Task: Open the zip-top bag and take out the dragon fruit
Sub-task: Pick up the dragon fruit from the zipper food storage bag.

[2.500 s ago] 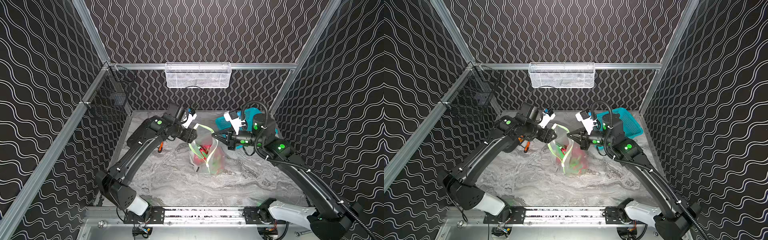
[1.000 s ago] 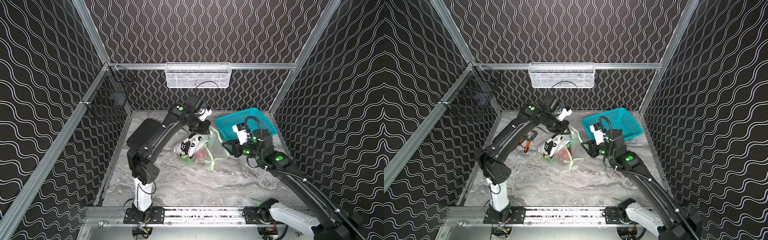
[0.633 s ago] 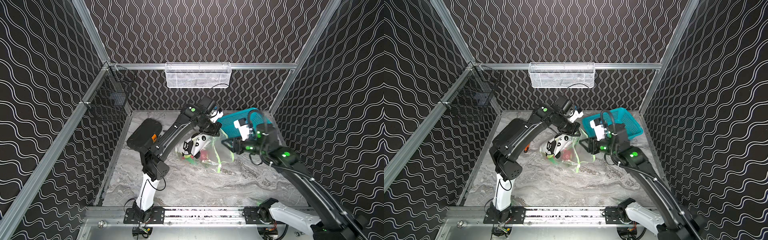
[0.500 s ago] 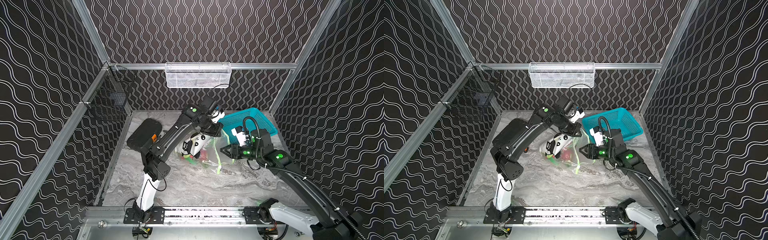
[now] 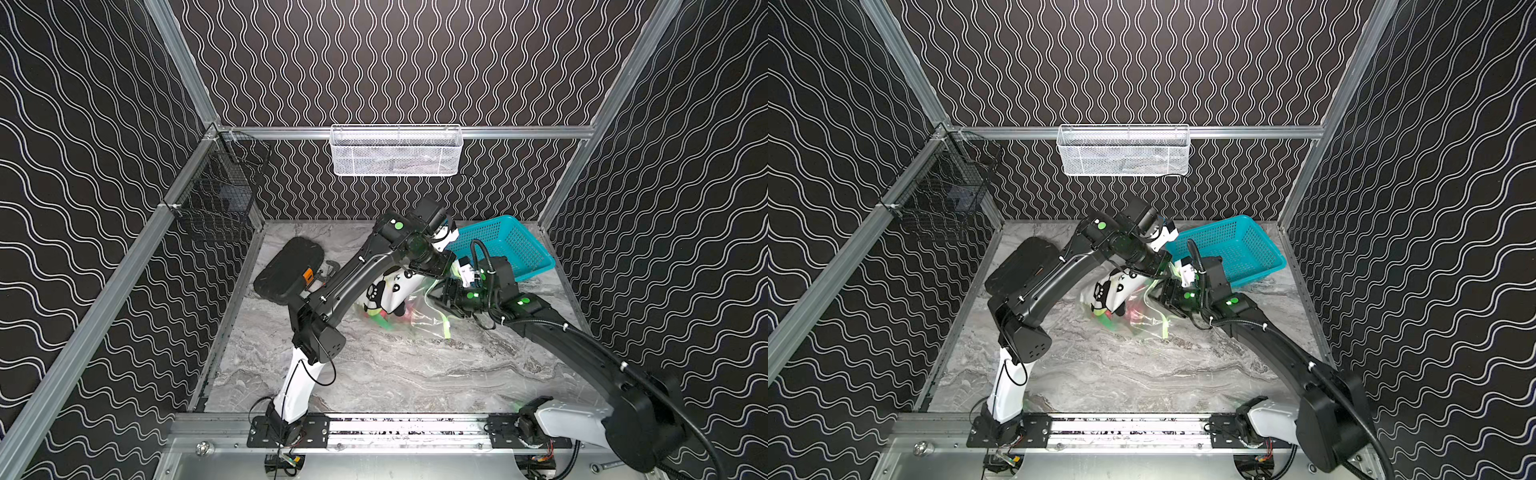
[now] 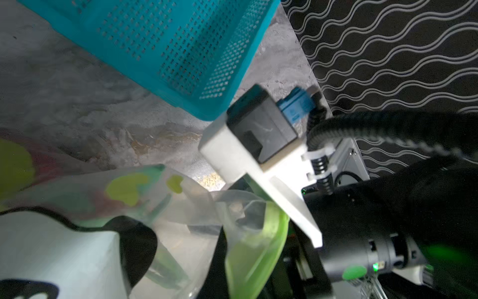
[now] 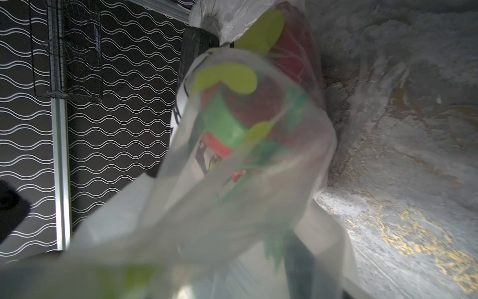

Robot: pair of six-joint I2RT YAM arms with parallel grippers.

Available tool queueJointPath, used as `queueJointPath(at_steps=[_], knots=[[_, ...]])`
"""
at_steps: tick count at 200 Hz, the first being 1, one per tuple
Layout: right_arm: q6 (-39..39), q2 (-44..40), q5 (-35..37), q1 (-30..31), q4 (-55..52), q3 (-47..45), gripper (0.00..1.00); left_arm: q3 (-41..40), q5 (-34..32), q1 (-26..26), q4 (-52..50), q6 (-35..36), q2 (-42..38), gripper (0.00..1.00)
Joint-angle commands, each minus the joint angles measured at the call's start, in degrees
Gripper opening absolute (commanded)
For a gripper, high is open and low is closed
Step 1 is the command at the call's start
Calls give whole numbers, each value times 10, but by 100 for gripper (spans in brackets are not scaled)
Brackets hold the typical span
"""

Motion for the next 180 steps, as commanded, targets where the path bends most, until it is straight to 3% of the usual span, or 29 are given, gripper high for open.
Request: queueJointPath(at_steps=[1,32,86,95,141,180], knots=[[59,30,13,1,89,12,67,6,27,-6,39,-13,2,0],[90,46,61,1,110,-10,65,2,20,-6,62,-26,5,0],[104,100,83,-2,182,-4,59,18,29,-6,64,-30,24,0],[103,111,81,-2,190,-1,54,22,30,-6,64,-30,25,0],[84,135,76,-4,193,27,0,20,24,7,56,-19,22,0],[-8,79,106,-5,34,107,0,14,1,34,53,-1,8,0]])
